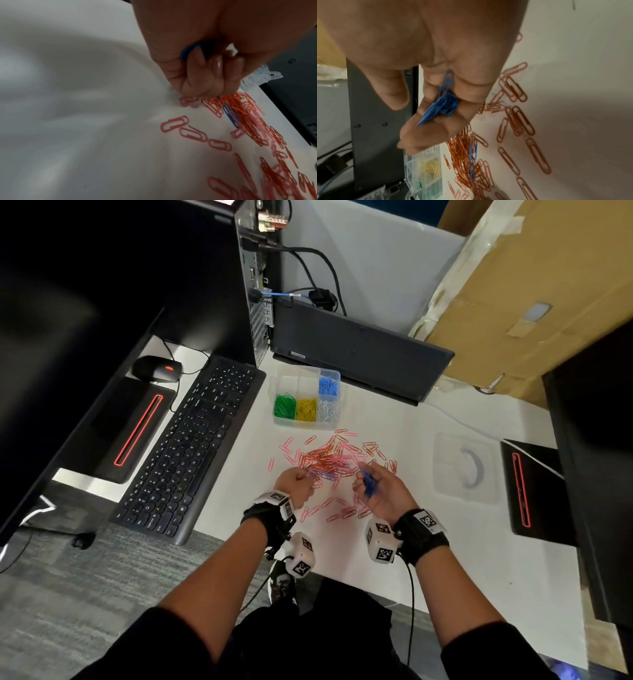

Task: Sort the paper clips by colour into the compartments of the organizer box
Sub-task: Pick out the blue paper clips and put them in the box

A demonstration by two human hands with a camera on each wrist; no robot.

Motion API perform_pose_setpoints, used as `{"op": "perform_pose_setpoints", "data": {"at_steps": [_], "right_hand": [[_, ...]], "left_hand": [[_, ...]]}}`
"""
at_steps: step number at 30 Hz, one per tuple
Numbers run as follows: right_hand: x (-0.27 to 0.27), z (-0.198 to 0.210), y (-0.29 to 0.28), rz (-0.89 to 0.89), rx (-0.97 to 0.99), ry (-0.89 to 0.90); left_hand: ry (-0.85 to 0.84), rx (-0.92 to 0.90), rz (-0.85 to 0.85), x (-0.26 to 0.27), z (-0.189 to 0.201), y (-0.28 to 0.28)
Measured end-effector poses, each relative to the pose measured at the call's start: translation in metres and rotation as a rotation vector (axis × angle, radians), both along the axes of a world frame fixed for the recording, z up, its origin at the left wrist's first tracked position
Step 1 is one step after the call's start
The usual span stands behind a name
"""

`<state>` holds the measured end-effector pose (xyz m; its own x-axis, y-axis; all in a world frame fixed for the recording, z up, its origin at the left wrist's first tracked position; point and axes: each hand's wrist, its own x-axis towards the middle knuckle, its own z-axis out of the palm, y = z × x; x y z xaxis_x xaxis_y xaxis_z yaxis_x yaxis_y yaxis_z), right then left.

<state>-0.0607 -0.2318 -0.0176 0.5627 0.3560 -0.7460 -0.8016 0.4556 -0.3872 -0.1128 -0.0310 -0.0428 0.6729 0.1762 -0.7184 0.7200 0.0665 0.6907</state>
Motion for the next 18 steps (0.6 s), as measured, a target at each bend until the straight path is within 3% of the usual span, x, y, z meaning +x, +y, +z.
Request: {"op": "perform_pose_setpoints", "data": {"at_steps": [2,5,7,10,13,16,18], "right_hand": [[0.000,0.000,0.005,0.058,-0.085,-0.009],[0.001,-0.001,0.017,0.193,-0.281,-0.092],[0.003,-0.003,0.029,0.286,-0.556,-0.292],[0.008,-0.006,0.044,0.481,-0.929,-0.730],[0.011,-0.009,0.048,0.653,-1.073,-0.881],[0.015,-0.010,0.046,0.873,-1.217,-1.028],[0.016,-0.011,0.046,0.919,-1.229,-1.086]], "left_hand": [[0.040,-0.064,0.024,-0.001,0.003,0.005],[-0.031,0.062,-0.052,-0.001,0.004,0.009],[-0.107,0.309,-0.129,0.000,0.001,0.011],[-0.251,0.551,-0.294,0.004,0.001,0.011],[-0.283,0.712,-0.468,0.011,0.003,0.011],[-0.315,0.880,-0.523,0.015,0.002,0.009],[-0.336,0.931,-0.520,0.014,0.003,0.008]]}}
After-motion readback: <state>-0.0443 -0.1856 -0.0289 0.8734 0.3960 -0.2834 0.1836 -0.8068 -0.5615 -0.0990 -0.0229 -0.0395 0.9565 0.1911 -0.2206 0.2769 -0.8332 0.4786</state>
